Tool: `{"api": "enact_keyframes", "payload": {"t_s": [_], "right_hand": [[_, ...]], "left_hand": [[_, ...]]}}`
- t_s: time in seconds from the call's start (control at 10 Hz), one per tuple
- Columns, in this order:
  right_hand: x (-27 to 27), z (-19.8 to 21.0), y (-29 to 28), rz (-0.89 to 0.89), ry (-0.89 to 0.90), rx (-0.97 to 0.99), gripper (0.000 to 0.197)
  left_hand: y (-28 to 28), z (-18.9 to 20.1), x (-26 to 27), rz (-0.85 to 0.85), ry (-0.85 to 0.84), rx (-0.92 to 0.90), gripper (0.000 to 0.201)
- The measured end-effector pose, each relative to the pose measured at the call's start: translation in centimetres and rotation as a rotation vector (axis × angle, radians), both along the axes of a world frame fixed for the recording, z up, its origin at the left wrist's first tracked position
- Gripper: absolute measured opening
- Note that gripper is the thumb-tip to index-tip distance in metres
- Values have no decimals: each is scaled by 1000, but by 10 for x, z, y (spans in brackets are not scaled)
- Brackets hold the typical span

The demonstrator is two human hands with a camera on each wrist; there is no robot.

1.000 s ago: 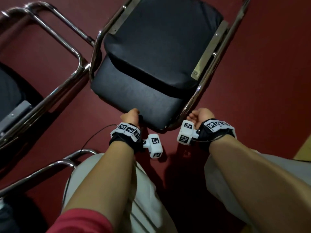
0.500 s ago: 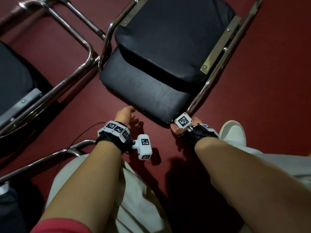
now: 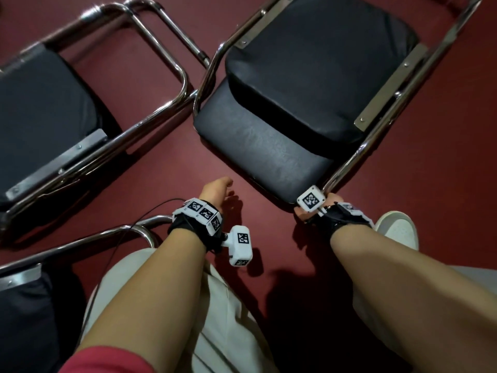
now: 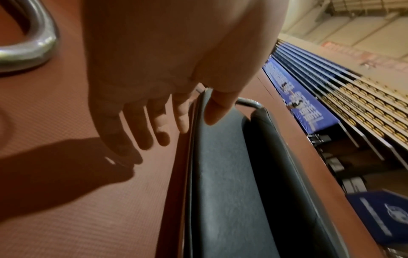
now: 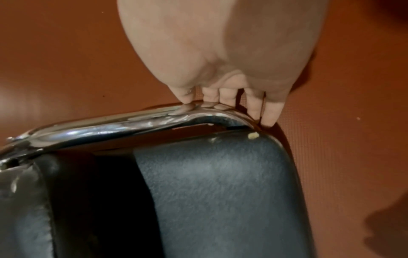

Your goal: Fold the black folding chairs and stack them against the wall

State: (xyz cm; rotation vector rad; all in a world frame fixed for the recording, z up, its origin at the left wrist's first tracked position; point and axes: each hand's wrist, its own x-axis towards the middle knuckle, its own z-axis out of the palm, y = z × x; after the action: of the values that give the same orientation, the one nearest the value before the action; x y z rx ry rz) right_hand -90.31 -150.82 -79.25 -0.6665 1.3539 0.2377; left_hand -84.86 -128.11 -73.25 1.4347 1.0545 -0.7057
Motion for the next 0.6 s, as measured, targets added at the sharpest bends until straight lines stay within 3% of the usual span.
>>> {"api": "enact_keyframes", "payload": {"t_s": [0.1,0.2,0.4,0.5,0.6], "right_hand": [[7,33,-6,-62,52,23,37],[6,38,-13,88,37,-53,35],[9,50,-24,292,-56,3,30],[13,52,-31,375,-57,-1,44],[17,58,-38,414,-89,16,29]], "left_hand": [[-5,-4,5,40,-18,-29,22],[-22,-13,-1,70,74,-110,19],[-52,-31,1,53,124,-220,48],[-62,-36,3,94,137,-238,36],[-77,-26,2,181,96,-237,39]]}}
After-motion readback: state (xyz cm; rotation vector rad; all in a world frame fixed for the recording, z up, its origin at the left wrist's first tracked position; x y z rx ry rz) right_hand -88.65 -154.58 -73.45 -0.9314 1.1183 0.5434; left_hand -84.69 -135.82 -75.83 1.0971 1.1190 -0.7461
